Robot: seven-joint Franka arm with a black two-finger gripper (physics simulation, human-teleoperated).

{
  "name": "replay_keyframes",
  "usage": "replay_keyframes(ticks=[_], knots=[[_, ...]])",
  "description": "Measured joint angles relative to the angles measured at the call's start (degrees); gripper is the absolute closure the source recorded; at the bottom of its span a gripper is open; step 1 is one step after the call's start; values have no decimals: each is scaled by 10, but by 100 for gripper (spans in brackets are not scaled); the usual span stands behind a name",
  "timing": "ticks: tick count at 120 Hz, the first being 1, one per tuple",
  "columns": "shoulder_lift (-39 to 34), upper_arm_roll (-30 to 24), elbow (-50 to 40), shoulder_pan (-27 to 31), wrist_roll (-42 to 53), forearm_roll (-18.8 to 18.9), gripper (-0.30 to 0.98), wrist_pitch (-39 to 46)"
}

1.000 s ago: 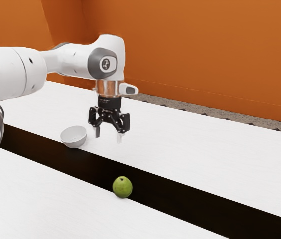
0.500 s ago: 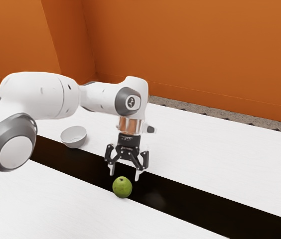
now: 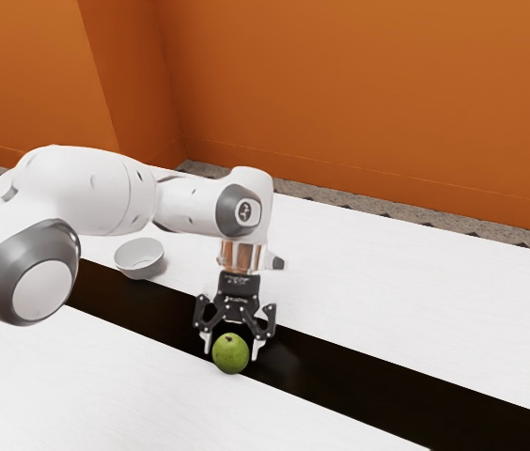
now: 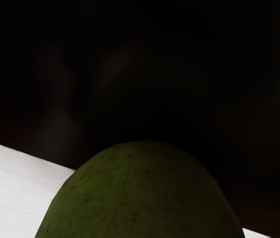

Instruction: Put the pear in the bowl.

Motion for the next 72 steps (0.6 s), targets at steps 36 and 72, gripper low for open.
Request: replay_keyframes(ticks=[36, 72], knots=[[1, 0, -4, 0, -21, -4, 20, 1], [-17, 0, -8, -3, -28, -3, 25, -1]])
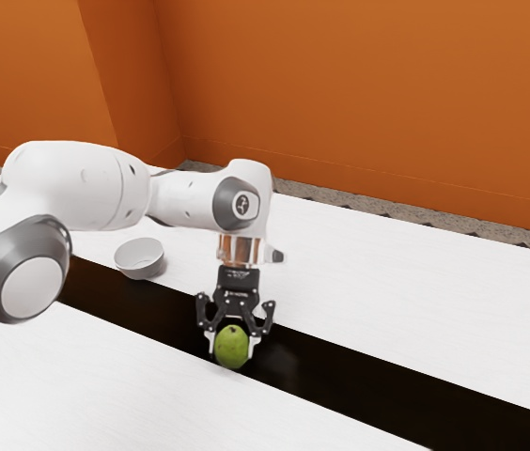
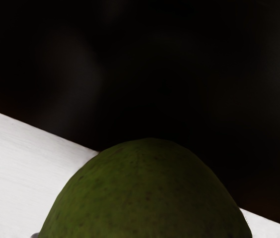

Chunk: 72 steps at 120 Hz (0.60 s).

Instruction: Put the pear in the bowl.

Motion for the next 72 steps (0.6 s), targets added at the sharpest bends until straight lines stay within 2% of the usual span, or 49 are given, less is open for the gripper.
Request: replay_keyframes(ticks=[13, 37, 72], knots=[[-26, 0, -1, 15, -2, 5, 27, 1], [-25, 18, 80, 103, -5, 14, 30, 15], [52, 20, 204, 249, -8, 18, 33, 58]])
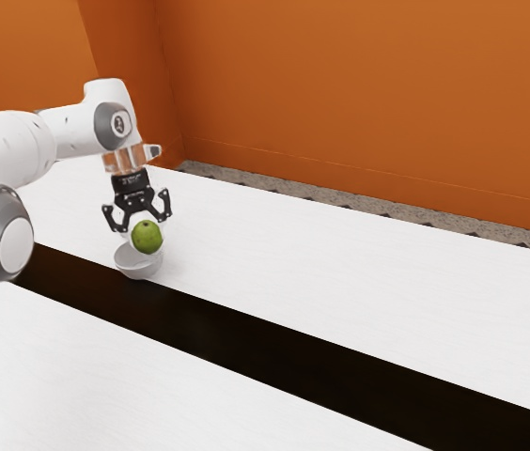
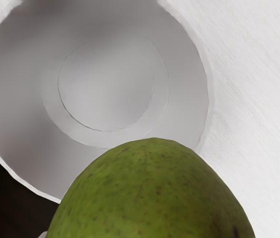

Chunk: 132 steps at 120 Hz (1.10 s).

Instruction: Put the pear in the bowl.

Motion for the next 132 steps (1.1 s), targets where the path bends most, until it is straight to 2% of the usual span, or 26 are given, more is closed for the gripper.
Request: replay_keyframes(ticks=[20, 45, 81, 89, 107, 113, 125, 132], knots=[[20, -2, 23, 44, -1, 1, 34, 15], [30, -6, 24, 54, -2, 1, 34, 26], [25, -11, 23, 52, -2, -2, 11, 31], [-25, -15, -2, 35, -1, 1, 8, 31], [-244, -25, -166, -18, 34, 25, 5, 32], [-302, -25, -198, -38, 57, 45, 5, 31], [-362, -27, -211, -70, 104, 76, 4, 27], [-377, -27, -186, -86, 129, 85, 3, 18]])
